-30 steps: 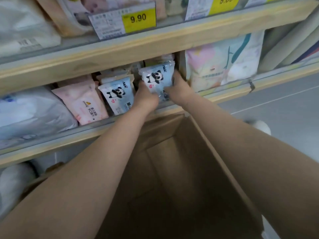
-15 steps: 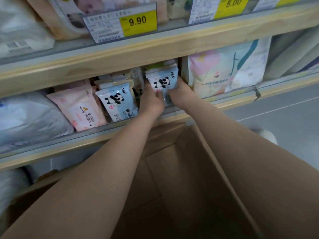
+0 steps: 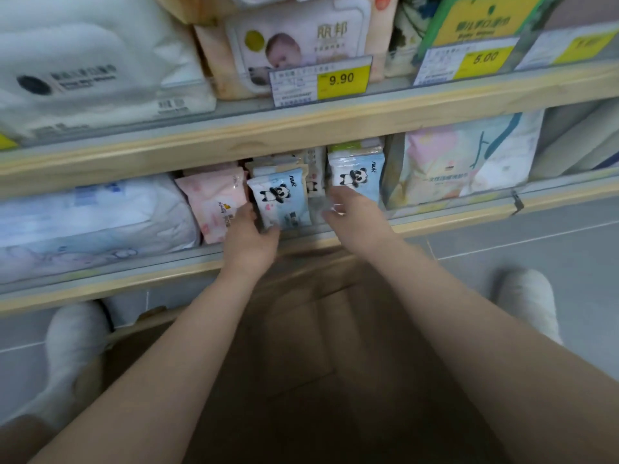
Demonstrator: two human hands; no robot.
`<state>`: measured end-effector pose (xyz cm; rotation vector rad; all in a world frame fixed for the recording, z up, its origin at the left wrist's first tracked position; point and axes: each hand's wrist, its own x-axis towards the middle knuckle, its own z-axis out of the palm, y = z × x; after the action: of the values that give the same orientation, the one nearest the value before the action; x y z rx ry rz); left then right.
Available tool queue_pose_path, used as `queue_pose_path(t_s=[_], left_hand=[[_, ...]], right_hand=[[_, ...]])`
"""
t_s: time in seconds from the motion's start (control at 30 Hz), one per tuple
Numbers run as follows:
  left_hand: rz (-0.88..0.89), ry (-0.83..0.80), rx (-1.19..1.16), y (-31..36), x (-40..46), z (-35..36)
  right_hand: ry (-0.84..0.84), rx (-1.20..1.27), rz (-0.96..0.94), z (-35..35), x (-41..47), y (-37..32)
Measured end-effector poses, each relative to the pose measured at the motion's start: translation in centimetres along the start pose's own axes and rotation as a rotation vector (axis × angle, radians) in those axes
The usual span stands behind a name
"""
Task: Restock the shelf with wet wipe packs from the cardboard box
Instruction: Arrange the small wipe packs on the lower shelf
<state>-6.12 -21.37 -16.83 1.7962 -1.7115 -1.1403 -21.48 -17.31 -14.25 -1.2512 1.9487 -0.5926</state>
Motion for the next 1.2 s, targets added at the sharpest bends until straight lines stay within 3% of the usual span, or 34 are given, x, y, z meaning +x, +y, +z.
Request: queue_pose_path(t_s=[0.1,0.27,0.37,0.5,0.73,1.0,1.2], left_hand=[[0.029,-0.064,-0.059,0.3,1.4,1.0],[0.032,-0.008,-0.040,1.1,3.7,2.5],[-0.029,0.014,0.018,1.6,3.9,3.3],[-0.136,-0.064,-0.209,2.5,4.5,3.4],[-0.012,-0.198,-0.236,2.3,4.7,3.5],[0.074,-0.179,-0.220,1.5,5.1,2.9],[0.089,-0.217,-0.191,1.1,5.4,2.8]], right_hand=[[-0.052,0.020,-0.013,1.8,1.5,-1.3],[0.073,0.130,0.065,3.2,4.2,-1.0],[0.056,0.124,0.057,3.1,4.7,-0.6],[0.013,0.168,0.072,3.0,5.3,-0.6],[-0.065,0.382,0.057,2.2,5.7,-0.7],[-0.065,0.484,0.046,2.3,5.1,-1.6],[-0.089,0.396,0.078,1.9,5.3,-1.8]])
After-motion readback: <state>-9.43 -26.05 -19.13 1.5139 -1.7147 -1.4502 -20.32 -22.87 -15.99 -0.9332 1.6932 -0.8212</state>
